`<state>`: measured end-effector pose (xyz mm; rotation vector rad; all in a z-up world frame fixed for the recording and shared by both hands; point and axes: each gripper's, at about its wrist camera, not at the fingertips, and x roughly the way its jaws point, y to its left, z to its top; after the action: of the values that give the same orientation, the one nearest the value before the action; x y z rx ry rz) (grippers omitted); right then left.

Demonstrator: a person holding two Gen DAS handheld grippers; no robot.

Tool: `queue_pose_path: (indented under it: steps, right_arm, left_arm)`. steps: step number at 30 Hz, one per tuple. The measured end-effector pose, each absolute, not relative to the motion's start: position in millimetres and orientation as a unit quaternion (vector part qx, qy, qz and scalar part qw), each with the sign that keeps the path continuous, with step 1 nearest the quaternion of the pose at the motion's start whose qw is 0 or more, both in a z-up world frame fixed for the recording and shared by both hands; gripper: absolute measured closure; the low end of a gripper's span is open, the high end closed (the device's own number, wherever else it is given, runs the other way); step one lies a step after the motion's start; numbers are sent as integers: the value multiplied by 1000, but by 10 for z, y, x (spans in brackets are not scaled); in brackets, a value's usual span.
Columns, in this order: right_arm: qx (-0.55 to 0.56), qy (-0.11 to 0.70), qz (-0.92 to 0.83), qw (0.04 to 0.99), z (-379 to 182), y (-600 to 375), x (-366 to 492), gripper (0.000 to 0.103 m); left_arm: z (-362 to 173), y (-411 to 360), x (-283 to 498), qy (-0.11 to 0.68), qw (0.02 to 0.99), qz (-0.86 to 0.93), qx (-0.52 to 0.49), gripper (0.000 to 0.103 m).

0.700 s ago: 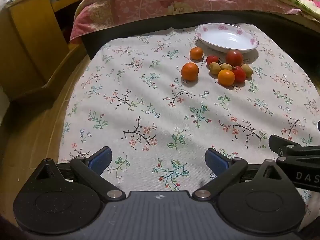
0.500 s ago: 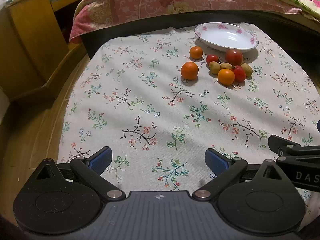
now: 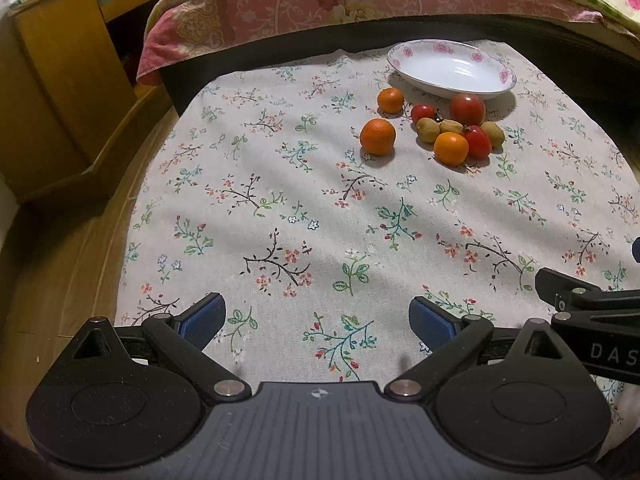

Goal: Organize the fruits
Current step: 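Move both tools forward toward the fruit cluster beside the plate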

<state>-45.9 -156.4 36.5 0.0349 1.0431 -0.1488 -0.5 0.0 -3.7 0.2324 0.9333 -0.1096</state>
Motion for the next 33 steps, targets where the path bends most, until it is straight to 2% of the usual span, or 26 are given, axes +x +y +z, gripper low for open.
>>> queue_pose_path:
  steps: [20,24,33]
  right_arm:
    - [11,500,-67,863,368,-1545,-455,2]
    - [7,502,-62,863,431,-1520,-429,2]
    - [8,479,-50,876,642,-1448,-410,2]
  left_arm:
    - [-20,-8,-25,445,886,-50,118,5]
    - [24,2,-50,424,895,-30,135,5]
    - [235,54,-49,440,889,-14,128,5]
